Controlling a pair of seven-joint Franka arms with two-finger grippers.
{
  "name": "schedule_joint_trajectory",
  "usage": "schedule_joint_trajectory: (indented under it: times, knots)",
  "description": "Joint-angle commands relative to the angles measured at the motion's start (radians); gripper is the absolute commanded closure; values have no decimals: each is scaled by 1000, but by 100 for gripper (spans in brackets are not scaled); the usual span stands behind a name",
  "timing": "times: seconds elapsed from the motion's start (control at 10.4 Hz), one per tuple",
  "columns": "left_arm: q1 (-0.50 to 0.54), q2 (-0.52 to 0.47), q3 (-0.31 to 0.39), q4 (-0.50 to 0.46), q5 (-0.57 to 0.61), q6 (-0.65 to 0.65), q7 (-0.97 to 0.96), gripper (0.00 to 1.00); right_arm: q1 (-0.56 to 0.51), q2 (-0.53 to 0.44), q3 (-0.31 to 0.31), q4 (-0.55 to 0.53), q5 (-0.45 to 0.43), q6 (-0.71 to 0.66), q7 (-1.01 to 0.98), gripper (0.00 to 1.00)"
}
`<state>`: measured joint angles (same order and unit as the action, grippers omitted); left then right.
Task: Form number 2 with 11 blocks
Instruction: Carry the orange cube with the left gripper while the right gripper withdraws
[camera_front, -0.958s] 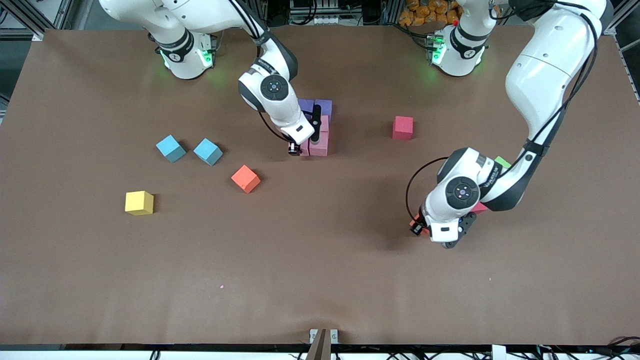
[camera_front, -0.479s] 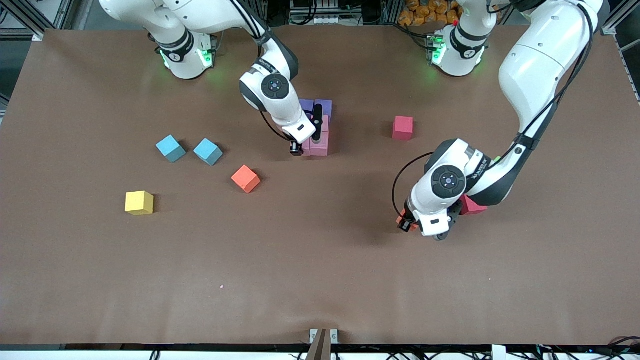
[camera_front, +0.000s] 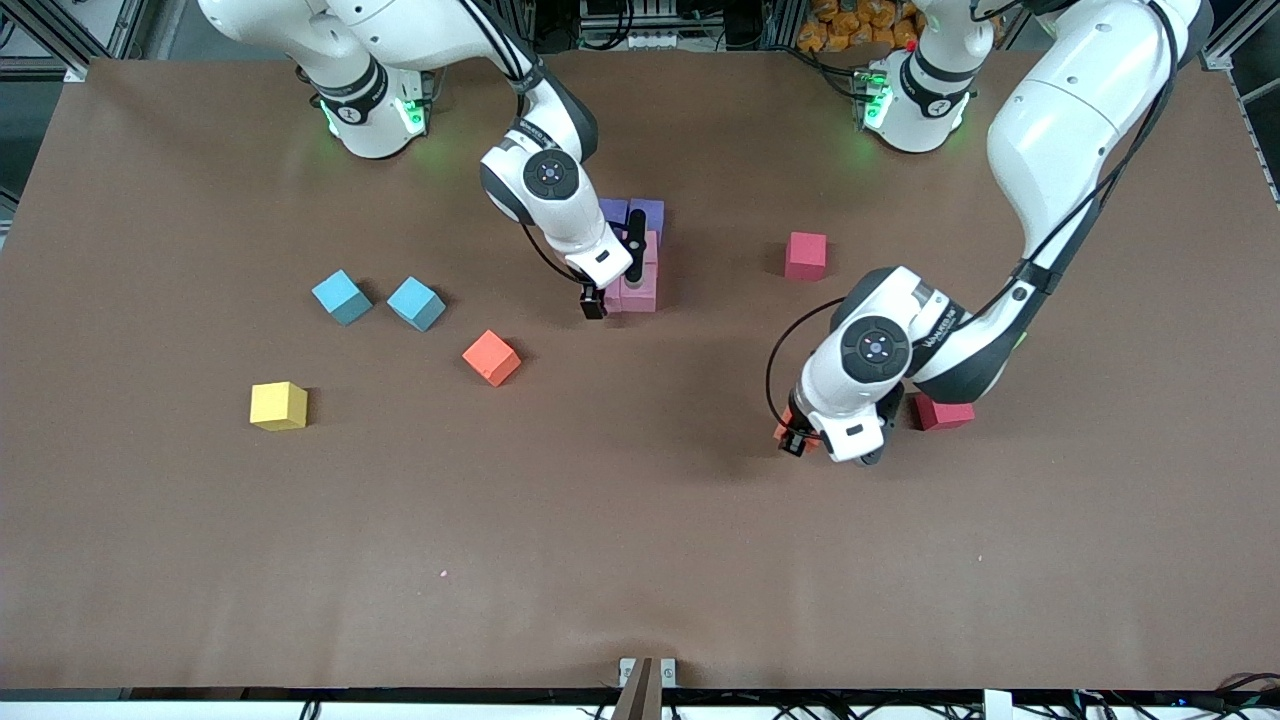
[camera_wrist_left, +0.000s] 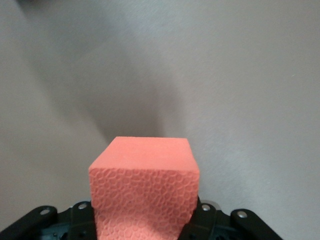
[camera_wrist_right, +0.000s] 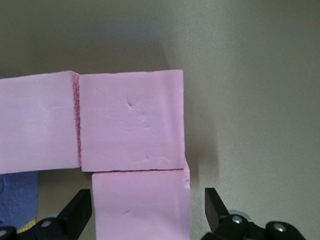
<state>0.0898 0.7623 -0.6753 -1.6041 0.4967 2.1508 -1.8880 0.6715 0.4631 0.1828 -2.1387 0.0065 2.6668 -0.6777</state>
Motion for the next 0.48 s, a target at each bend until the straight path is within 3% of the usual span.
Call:
schedule_joint_trajectory:
  times: [0.0,0.38]
  knots:
    - [-7,-23,-26,-8,-7,-70,-77,54,6,-69,-9,-4,-14,-115,15,0]
    - [-16,-47,-59,-10,-7,-103,-203,54,-18,-165,-11,-1,-14,-264,9,0]
